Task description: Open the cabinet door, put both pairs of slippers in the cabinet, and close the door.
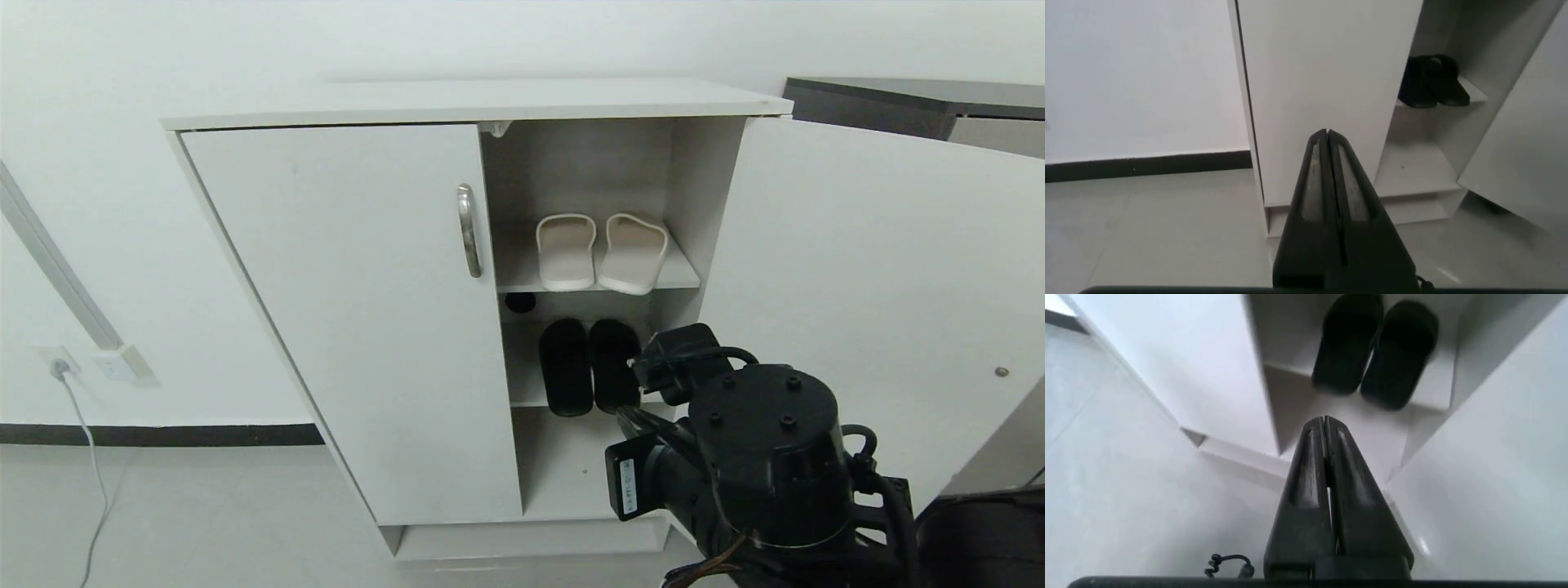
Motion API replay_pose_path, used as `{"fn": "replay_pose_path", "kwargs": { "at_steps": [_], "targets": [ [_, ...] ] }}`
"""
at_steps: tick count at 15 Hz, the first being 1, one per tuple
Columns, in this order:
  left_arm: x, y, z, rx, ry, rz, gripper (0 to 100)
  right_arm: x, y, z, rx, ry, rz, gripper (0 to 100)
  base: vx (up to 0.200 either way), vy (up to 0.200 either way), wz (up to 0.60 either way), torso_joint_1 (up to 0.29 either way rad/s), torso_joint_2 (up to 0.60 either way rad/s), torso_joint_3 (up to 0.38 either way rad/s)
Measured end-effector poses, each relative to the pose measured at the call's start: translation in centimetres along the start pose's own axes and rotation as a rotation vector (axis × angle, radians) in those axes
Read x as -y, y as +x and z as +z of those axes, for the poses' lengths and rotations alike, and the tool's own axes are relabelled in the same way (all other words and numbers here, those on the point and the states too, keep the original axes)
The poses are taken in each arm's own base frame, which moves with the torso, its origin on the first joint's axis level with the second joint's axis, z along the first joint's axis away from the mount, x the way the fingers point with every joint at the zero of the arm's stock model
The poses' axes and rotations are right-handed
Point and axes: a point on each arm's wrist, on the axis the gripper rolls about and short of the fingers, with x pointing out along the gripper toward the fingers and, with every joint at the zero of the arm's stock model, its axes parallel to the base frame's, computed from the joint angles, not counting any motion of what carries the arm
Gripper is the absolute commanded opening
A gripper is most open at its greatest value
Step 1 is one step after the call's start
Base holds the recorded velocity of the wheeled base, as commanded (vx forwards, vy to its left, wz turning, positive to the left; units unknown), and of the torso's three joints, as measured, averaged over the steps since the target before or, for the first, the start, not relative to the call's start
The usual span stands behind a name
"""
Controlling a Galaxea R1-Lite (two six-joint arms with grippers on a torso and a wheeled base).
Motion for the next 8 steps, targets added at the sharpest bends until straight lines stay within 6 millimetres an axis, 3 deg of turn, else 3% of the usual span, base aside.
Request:
{"fn": "replay_pose_path", "kwargs": {
  "at_steps": [1, 8],
  "targets": [
    [0.0, 0.0, 0.0, -0.001, 0.0, 0.001, 0, 0.0, 0.1, -0.1, 0.0, 0.0, -0.002, 0, -0.2, 0.0, 0.0, 0.002, 0.01, 0.002],
    [0.0, 0.0, 0.0, 0.0, -0.002, 0.001, 0, 0.7, 1.5, -1.0, -0.004, 0.007, -0.036, 0, 0.0, 0.0, 0.0, 0.0, 0.0, 0.0]
  ]
}}
